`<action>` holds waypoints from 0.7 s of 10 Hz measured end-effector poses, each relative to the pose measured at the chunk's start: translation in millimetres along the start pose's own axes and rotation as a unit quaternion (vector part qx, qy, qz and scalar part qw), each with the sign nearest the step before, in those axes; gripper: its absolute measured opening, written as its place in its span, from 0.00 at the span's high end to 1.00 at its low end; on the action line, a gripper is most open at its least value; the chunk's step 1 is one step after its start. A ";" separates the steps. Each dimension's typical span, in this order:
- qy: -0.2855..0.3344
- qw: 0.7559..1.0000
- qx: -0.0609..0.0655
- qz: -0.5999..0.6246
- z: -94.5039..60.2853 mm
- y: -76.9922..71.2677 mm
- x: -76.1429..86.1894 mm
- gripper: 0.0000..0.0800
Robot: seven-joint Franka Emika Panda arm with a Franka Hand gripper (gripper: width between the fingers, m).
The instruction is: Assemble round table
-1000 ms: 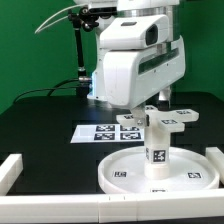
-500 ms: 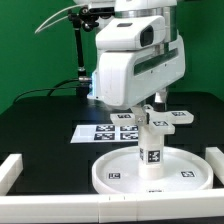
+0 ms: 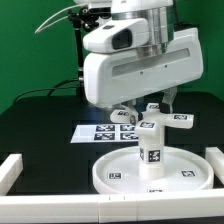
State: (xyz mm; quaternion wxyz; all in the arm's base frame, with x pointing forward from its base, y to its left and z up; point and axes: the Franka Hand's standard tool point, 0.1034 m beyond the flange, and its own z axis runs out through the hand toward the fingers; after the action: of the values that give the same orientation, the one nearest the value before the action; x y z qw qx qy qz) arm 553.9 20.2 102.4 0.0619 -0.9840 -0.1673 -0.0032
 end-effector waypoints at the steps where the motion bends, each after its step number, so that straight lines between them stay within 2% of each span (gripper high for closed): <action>1: 0.001 0.999 -0.001 0.041 -0.2 -0.5 1.0 0.45; 5: 0.005 0.985 -0.001 0.173 -0.3 -0.6 2.3 0.45; 7: 0.023 0.959 0.001 0.283 0.4 -1.4 1.1 0.45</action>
Offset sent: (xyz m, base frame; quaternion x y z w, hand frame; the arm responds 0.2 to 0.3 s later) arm 0.0000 0.0000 0.0000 0.0000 0.0000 0.1938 0.9810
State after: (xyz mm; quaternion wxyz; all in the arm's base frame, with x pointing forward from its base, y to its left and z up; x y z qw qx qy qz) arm 554.5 21.9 102.2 0.0648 -0.9907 0.1197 -0.0081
